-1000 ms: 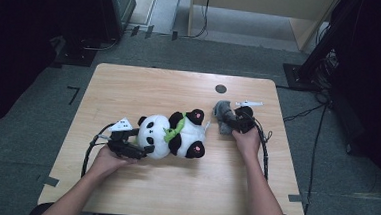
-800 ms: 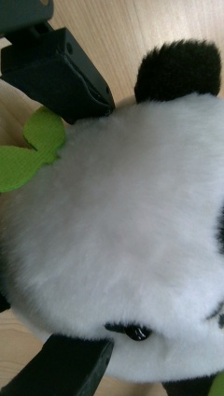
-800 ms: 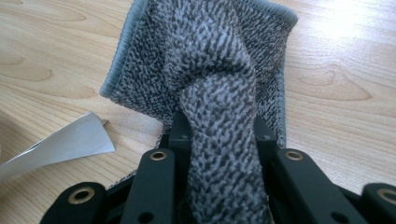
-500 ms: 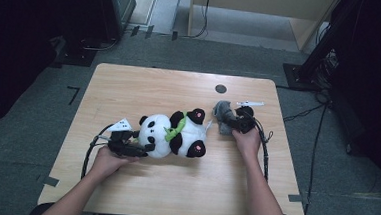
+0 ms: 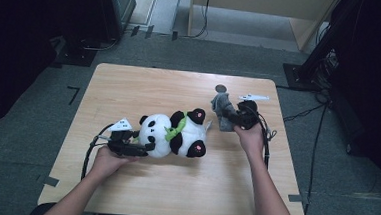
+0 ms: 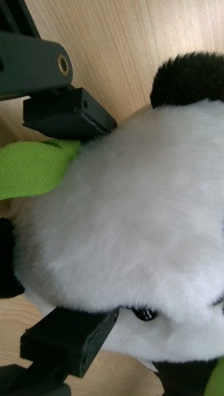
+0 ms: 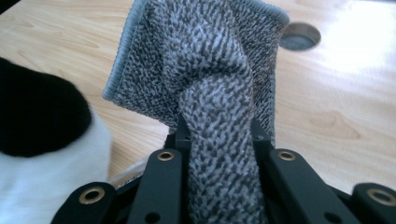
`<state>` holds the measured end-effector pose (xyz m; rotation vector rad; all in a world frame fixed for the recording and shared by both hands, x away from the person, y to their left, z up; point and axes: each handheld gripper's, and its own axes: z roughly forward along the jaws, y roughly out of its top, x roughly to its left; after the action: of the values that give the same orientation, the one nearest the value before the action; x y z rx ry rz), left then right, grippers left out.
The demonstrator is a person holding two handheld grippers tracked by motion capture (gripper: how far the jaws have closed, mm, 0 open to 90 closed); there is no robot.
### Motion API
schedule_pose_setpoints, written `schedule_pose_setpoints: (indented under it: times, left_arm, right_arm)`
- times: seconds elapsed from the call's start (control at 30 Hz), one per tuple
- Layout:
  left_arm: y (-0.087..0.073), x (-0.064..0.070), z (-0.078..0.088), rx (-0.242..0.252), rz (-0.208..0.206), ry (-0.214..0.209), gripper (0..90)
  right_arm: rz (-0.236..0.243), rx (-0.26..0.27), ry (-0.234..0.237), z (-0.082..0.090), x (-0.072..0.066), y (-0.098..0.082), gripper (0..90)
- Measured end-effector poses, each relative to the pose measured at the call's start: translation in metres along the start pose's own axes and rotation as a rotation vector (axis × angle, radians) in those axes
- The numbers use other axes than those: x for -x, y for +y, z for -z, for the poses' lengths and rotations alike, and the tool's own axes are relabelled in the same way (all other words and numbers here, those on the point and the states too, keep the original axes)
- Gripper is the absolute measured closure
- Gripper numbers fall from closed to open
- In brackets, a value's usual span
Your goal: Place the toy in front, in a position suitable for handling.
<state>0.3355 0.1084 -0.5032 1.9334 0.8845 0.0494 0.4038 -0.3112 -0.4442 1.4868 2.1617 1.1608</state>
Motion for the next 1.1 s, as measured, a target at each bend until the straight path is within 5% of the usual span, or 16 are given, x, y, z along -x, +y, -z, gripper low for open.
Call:
schedule_pose_setpoints:
  times: [0.47,0.73,1.1]
  left_arm:
    - [0.002,0.001,0.001,-0.012,-0.023,0.008,19.9]
    - [0.002,0.001,0.001,-0.015,-0.019,0.006,20.1]
    - [0.003,0.001,0.001,-0.015,-0.014,0.008,20.3]
  right_arm:
    - [0.096,-0.006,0.088,0.017,-0.049,0.055,74.7]
    - [0.177,-0.045,0.174,-0.006,-0.1,0.083,74.3]
    - [0.248,-0.082,0.247,-0.031,-0.15,0.101,74.2]
